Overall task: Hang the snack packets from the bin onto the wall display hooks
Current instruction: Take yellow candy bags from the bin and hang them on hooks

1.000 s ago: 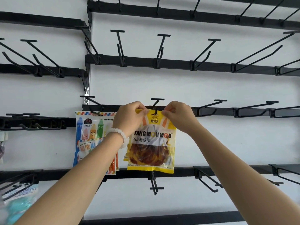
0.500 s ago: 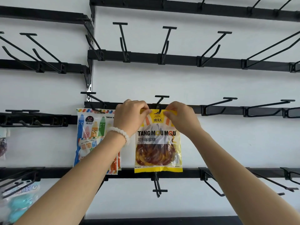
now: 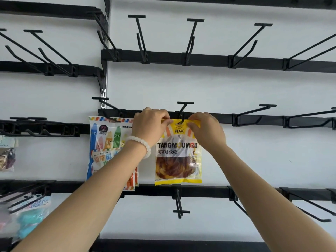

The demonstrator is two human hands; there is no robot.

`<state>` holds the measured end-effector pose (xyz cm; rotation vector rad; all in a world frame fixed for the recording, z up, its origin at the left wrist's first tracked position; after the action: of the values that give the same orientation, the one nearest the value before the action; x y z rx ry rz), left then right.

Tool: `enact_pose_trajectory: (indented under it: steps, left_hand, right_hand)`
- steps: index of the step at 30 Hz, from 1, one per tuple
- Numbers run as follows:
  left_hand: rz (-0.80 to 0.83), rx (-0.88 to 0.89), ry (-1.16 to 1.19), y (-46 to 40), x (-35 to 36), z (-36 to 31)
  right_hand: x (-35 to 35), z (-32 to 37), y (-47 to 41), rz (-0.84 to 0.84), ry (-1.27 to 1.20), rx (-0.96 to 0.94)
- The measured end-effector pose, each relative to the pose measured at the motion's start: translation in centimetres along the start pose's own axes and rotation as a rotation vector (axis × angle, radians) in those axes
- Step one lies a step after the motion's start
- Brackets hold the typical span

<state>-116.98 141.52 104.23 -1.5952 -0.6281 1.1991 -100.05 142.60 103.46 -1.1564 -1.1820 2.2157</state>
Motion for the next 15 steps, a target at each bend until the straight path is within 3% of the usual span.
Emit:
enact_pose_trajectory:
  steps: [10,15]
  left_hand:
    - [0.062,-0.061,-0.055,-0.3,0.7,0.4]
    - [0.012,0.014,-0.152,1.0,-1.3,-0.2]
  right_hand:
    - [0.2,0.1,0.3,-0.037,0.076,-0.001]
    - [-0.6,0.0,2.4,-0.085,0.152,-0.043]
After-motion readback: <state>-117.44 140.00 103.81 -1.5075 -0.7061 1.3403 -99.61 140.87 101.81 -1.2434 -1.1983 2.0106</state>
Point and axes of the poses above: each hand's wrist, its own y-axis away from the middle knuckle, its own x-axis out of the palm, z = x × y, the point moved 3 cm from there along -y, towards the middle knuckle, and after that the axes turned 4 degrees about z, right-handed, at the moved point
